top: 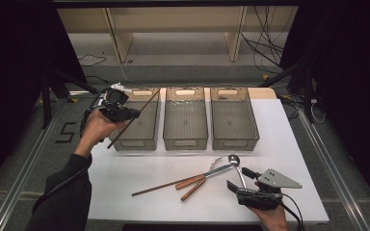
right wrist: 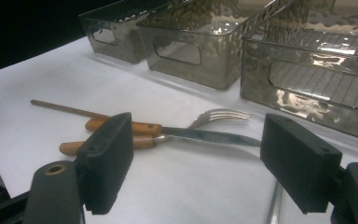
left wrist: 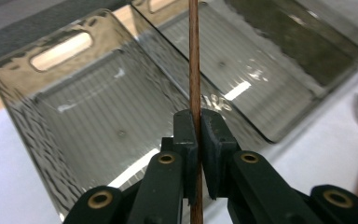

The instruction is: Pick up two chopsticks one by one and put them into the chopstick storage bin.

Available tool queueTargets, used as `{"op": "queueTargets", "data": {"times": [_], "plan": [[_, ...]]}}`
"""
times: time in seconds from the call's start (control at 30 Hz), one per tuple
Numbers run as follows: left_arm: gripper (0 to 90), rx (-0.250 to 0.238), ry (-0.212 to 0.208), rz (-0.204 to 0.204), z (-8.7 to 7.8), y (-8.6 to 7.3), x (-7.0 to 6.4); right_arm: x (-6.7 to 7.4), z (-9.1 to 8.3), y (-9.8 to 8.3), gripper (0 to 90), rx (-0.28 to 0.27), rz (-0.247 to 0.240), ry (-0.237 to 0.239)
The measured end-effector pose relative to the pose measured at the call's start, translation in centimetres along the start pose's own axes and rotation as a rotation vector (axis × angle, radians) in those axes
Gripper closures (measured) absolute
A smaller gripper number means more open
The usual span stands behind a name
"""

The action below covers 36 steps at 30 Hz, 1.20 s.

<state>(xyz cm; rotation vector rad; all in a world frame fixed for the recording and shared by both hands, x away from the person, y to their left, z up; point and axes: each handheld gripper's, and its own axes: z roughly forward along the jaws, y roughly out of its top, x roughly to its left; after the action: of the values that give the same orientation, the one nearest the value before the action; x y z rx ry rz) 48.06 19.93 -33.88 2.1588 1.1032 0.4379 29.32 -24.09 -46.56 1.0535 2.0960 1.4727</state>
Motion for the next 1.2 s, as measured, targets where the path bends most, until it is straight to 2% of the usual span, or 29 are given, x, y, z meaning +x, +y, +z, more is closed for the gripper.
{"op": "queueTargets", "data": {"times": [0.17, 0.33, 0.43, 0.53, 0.6, 0.87, 0.93, 1.03, 1.1, 1.2], "plan": [[84.8, -0.005, 0.04, -0.002, 1.2, 0.8, 1.1, -0.1, 0.0, 0.0, 26.3, -0.004, 0.004, 0.002], [84.8, -0.001, 0.061, 0.0, 2.1, 1.4, 2.0, -0.1, 0.0, 0.0, 26.3, -0.006, 0.004, 0.006], [84.8, 0.004, 0.072, -0.017, 2.7, 1.7, 2.5, 0.0, 0.0, 0.0, 26.3, -0.004, 0.002, 0.007], [84.8, 0.007, 0.087, -0.017, 3.4, 1.8, 2.8, 0.0, 0.0, 0.0, 26.3, -0.005, 0.004, 0.01], [84.8, 0.004, 0.082, -0.031, 3.7, 1.9, 3.1, -0.1, 0.0, 0.0, 26.3, -0.004, 0.002, 0.009], [84.8, -0.006, 0.096, -0.057, 4.7, 1.8, 3.7, -0.1, 0.0, 0.0, 26.3, -0.006, 0.003, 0.011], [84.8, -0.012, 0.106, -0.062, 5.0, 1.7, 3.9, 0.0, 0.0, 0.0, 26.3, -0.006, 0.004, 0.011], [84.8, -0.02, 0.095, -0.089, 5.4, 1.3, 4.2, 0.0, 0.0, 0.0, 26.3, -0.006, 0.004, 0.011], [84.8, -0.02, 0.107, -0.084, 5.7, 1.0, 4.3, 0.0, 0.0, 0.0, 26.3, -0.006, 0.004, 0.012], [84.8, -0.021, 0.112, -0.096, 5.9, 0.8, 4.6, 0.0, -0.1, 0.0, 26.3, -0.007, 0.003, 0.012]]}}
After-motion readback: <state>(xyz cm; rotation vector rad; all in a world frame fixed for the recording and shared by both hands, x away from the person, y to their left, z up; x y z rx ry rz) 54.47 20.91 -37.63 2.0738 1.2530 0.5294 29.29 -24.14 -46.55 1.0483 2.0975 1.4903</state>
